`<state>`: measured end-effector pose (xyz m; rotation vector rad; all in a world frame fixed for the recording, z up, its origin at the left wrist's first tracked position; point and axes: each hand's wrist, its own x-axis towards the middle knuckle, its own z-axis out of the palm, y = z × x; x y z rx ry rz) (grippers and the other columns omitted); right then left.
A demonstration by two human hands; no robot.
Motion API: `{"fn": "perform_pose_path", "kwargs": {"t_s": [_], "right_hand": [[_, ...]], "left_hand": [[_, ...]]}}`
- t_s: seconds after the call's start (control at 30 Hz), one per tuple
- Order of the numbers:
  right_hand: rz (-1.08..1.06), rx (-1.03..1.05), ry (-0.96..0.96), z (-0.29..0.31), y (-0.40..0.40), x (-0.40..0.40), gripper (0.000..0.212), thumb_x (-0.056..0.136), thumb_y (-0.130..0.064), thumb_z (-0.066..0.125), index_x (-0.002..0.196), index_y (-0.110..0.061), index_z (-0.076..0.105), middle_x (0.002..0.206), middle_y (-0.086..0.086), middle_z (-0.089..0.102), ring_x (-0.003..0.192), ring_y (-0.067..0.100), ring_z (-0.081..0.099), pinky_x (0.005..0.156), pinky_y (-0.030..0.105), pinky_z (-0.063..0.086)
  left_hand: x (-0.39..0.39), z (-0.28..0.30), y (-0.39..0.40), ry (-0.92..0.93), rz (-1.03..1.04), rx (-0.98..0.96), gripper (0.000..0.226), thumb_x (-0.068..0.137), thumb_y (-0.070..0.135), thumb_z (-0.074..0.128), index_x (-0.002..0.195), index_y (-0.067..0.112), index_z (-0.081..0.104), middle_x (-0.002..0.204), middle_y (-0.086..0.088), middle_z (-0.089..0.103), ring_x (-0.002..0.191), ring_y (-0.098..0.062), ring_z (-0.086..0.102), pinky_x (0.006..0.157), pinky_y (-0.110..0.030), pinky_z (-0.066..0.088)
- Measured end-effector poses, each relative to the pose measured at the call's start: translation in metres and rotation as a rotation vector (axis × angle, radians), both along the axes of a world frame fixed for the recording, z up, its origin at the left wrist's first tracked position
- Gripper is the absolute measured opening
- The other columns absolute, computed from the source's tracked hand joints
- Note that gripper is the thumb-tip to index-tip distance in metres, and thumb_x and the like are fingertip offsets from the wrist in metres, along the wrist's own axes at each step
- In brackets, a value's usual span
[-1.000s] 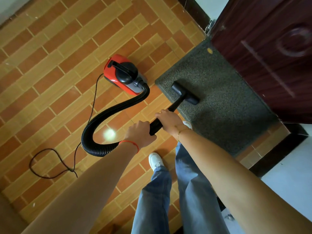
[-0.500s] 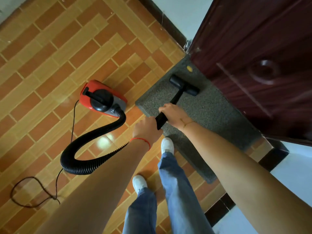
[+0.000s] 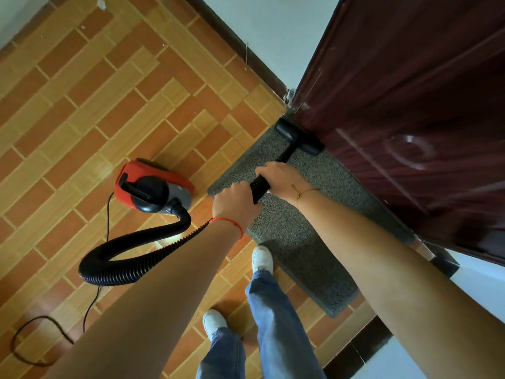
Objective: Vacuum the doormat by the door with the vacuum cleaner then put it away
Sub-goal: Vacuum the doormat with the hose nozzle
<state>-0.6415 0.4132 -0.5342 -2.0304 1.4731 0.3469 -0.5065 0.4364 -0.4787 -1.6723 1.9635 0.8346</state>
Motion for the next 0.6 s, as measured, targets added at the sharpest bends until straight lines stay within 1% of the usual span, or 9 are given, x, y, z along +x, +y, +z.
{"fn": "perform_pose_path", "kwargs": {"t_s": [0.07,0.2,0.47,0.6], "right_hand": [[0.0,0.019,0.001,0.001,-0.003,0.006,0.005,0.093,-0.006,0.051,0.095,-0.011,0.053,0.095,0.008,0.062,0.086,0.024,0.064,0.061,0.029,0.043],[0.017,0.026,0.0,0.004,0.0,0.014,0.01,0.094,-0.005,0.049,0.101,-0.009,0.055,0.099,0.009,0.062,0.09,0.024,0.063,0.062,0.028,0.041],[0.012,0.061,-0.027,0.014,0.037,0.049,0.012,0.093,-0.002,0.049,0.098,-0.01,0.056,0.097,0.008,0.062,0.089,0.025,0.064,0.064,0.028,0.042],[-0.006,0.055,-0.027,0.021,0.064,0.086,0.017,0.092,0.001,0.047,0.102,-0.01,0.056,0.1,0.009,0.062,0.092,0.026,0.064,0.064,0.029,0.042]], "left_hand": [[0.006,0.0,-0.004,-0.002,0.005,0.015,0.019,0.088,0.029,0.058,0.101,0.017,0.053,0.066,0.004,0.046,0.053,-0.013,0.047,0.045,-0.026,0.038],[0.014,0.002,-0.001,-0.006,0.007,0.045,0.019,0.087,0.03,0.058,0.099,0.016,0.054,0.07,0.003,0.051,0.06,-0.017,0.056,0.05,-0.027,0.046],[0.052,0.009,0.034,0.013,0.004,0.06,0.014,0.085,0.028,0.057,0.092,0.015,0.054,0.073,0.001,0.056,0.061,-0.017,0.057,0.047,-0.026,0.043],[0.089,0.016,0.059,0.017,-0.013,0.058,0.013,0.086,0.027,0.056,0.087,0.017,0.047,0.07,0.002,0.051,0.055,-0.014,0.052,0.044,-0.025,0.039]]}}
